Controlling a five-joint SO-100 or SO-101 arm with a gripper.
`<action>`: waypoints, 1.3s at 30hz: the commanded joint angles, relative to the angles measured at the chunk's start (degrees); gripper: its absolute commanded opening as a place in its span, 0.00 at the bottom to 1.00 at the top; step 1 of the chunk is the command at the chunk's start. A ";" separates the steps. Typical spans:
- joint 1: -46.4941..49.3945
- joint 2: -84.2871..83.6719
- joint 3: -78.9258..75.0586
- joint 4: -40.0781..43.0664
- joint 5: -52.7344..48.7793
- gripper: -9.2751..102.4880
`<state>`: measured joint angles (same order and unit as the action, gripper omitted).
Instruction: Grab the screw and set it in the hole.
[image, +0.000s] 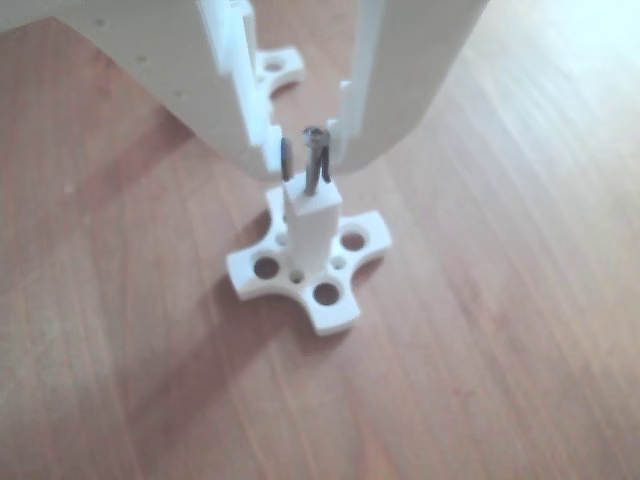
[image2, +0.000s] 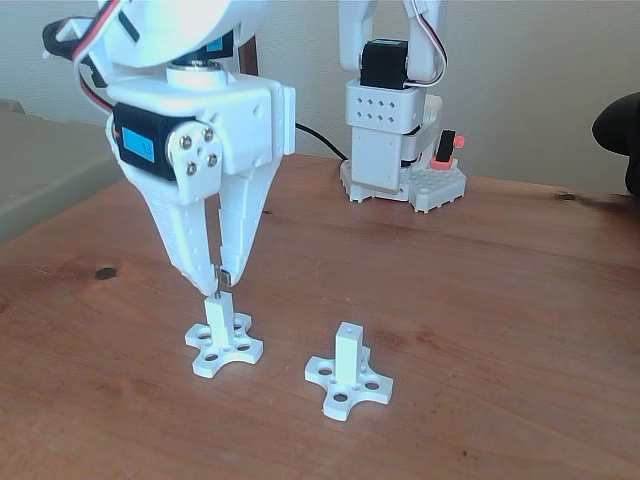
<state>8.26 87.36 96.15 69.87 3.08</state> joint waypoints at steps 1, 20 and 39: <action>0.44 1.49 -4.13 -1.05 -0.79 0.10; 0.53 1.58 -5.62 -1.05 -1.32 0.04; -2.90 6.15 -9.40 6.24 -0.88 0.04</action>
<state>6.94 87.28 91.93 75.59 2.20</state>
